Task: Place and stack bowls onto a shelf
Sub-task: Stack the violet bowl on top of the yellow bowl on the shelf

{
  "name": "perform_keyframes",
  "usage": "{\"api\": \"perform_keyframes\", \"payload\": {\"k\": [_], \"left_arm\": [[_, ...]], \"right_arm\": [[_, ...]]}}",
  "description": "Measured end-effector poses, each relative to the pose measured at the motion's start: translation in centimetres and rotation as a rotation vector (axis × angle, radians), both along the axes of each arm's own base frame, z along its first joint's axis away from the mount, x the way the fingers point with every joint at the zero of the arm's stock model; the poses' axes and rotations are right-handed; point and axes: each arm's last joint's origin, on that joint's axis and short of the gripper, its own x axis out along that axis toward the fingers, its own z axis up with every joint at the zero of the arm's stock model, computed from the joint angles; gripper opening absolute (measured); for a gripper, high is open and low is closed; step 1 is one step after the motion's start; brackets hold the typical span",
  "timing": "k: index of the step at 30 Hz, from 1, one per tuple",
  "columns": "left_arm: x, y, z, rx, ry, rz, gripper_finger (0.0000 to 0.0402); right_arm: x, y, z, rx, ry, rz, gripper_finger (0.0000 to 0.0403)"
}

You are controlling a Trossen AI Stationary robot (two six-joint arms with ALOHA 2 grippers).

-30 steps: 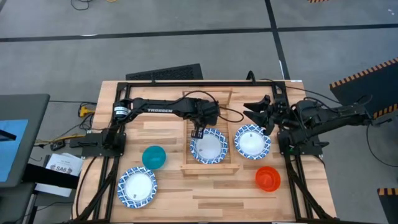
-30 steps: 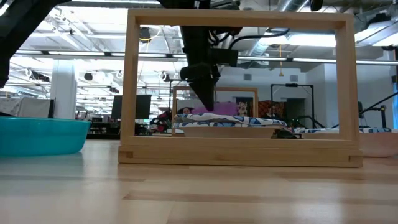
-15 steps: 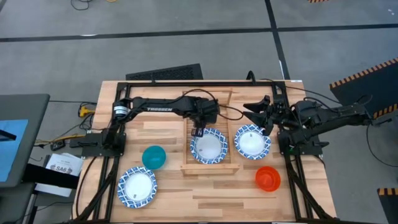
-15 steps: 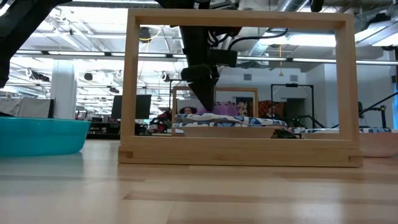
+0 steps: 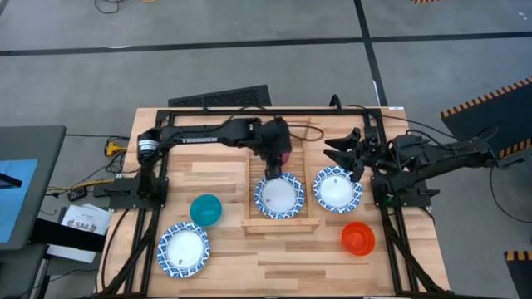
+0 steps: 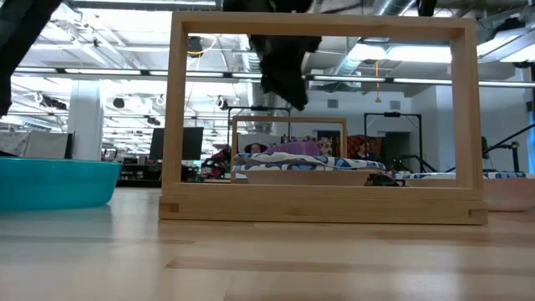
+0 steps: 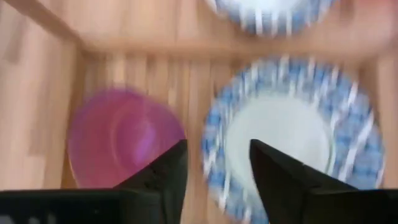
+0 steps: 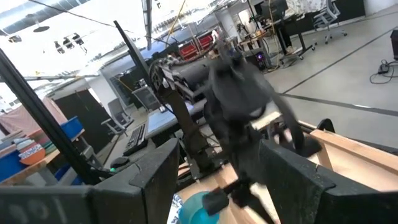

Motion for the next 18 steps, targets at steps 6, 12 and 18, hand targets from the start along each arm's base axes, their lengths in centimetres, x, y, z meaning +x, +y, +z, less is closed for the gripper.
{"api": "perform_keyframes", "payload": {"k": [6,12,18], "left_arm": [[-2.2,-0.7,-2.5,-0.096,-0.268,0.209,0.0014],[-3.7,-2.4,-5.0,-0.122,-0.519,0.425,0.0001],[-3.4,-3.3,-5.3,-0.083,-0.617,0.541,0.0000]], "right_arm": [[-0.1,0.0,0.3,0.005,-0.025,0.004,0.0248],[-0.4,0.0,0.4,0.005,-0.030,0.002,0.0248],[-0.2,0.0,0.2,0.001,-0.019,0.001,0.0248]]}}
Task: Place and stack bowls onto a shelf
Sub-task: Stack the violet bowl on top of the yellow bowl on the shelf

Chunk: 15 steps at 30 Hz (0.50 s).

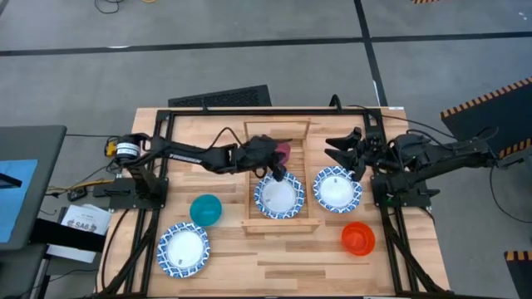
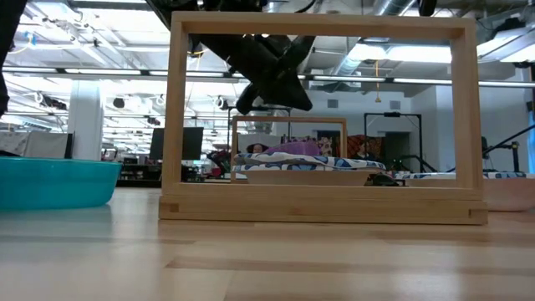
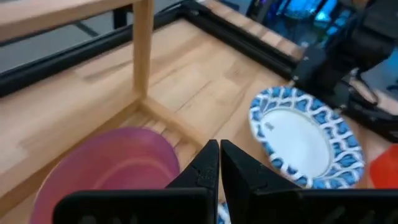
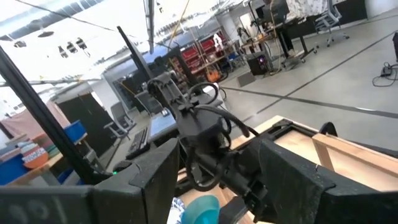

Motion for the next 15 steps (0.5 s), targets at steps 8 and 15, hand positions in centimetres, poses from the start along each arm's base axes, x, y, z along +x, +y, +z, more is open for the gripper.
{"api": "perform_keyframes", "payload": {"k": [8,15], "left_arm": [[-0.1,0.0,0.0,0.028,-0.004,0.107,0.0000],[1.1,-0.7,-3.0,-0.038,0.016,0.150,0.0000]], "right_arm": [[0.0,0.0,0.0,-0.038,0.006,-0.007,0.0248],[0.0,-0.1,0.0,-0.041,0.005,-0.020,0.0248]]}}
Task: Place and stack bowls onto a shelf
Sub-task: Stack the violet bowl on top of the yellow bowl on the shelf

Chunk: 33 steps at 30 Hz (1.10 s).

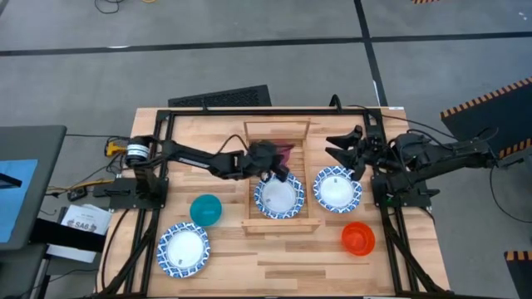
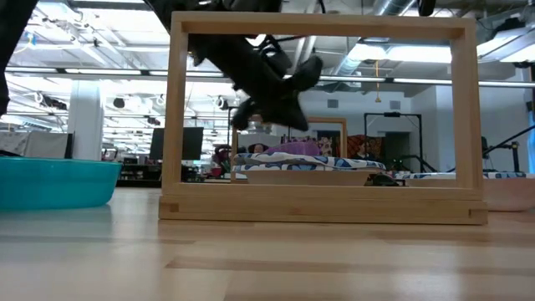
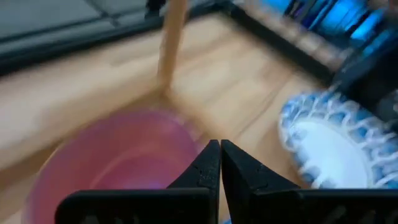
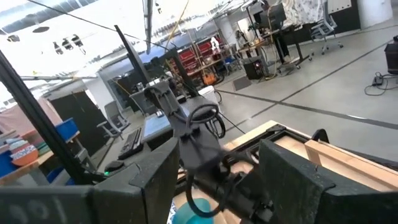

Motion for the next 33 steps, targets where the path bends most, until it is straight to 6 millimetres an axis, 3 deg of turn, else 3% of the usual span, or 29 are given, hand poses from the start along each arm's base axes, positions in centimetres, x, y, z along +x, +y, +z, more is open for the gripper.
{"api": "perform_keyframes", "payload": {"k": [9,33], "left_arm": [[0.4,-1.4,-1.2,0.058,-0.003,0.099,0.0000],[-0.2,-0.9,-3.0,0.030,0.116,0.167,0.0000]], "right_arm": [[0.0,0.0,0.0,-0.004,-0.002,-0.001,0.0248],[0.0,-0.1,0.0,-0.005,0.002,-0.007,0.0248]]}}
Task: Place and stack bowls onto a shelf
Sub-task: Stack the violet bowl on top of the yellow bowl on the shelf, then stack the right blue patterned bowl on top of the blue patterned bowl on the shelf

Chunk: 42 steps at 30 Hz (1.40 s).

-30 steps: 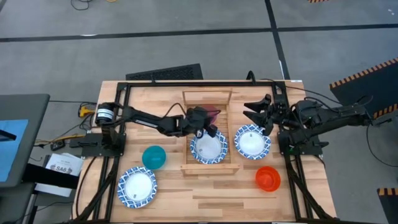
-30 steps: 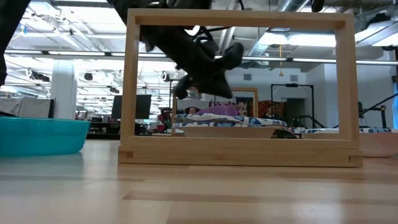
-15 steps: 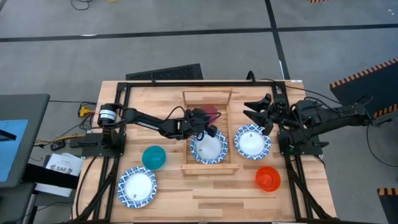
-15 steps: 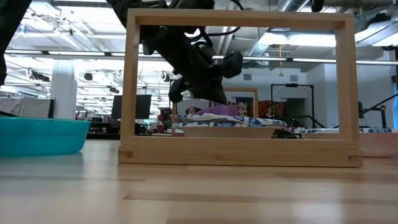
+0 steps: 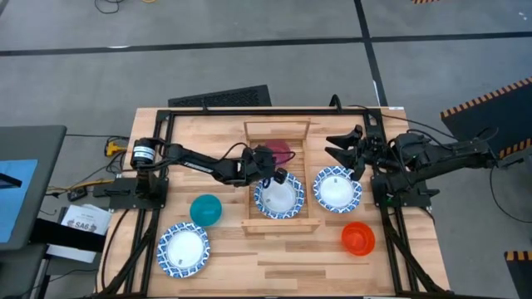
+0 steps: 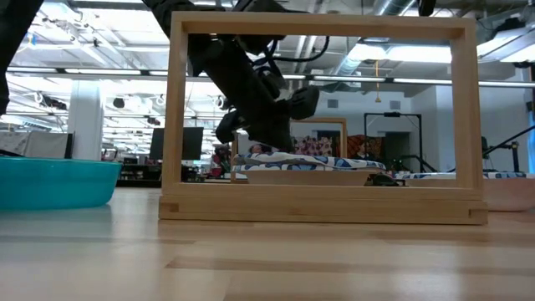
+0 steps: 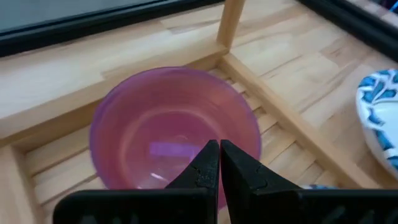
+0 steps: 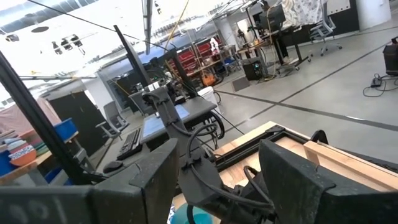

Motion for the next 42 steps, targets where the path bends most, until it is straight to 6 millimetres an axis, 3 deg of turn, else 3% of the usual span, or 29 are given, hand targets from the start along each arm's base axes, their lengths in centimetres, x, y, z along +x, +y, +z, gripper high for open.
{"api": "perform_keyframes", "payload": {"k": [5,7,14,18,22,25,32,37,42], "left_arm": [[0.0,0.2,0.2,0.006,-0.010,0.011,0.0000],[-0.1,0.2,1.2,0.025,-0.025,-0.005,0.0000],[-1.9,-0.1,9.1,0.167,-0.111,-0.149,0.0000],[-4.6,-0.6,13.7,0.224,-0.197,-0.327,0.0000],[-8.2,-1.4,15.9,0.224,-0.337,-0.499,0.0000],[-11.5,-2.1,16.2,0.244,-0.456,-0.549,0.0000],[-18.0,-3.1,13.6,0.178,-0.594,-0.553,0.0000],[-20.3,-3.1,12.5,0.165,-0.615,-0.543,0.0000],[-21.4,-2.9,12.6,0.224,-0.595,-0.525,0.0000]], "right_arm": [[0.0,0.0,0.0,0.000,0.000,0.000,0.0248],[0.0,0.0,0.0,0.000,0.000,0.000,0.0248],[0.0,0.0,0.0,0.000,0.000,-0.003,0.0248],[0.1,0.0,0.0,0.000,0.003,-0.002,0.0248],[0.1,0.0,-0.1,-0.001,0.005,-0.002,0.0248],[0.1,0.0,-0.1,-0.002,0.014,-0.002,0.0248],[0.1,0.0,-0.5,-0.007,0.048,0.000,0.0248],[0.2,0.1,-0.9,-0.017,0.098,0.015,0.0248],[0.2,0.1,-1.2,-0.021,0.126,0.015,0.0248]]}}
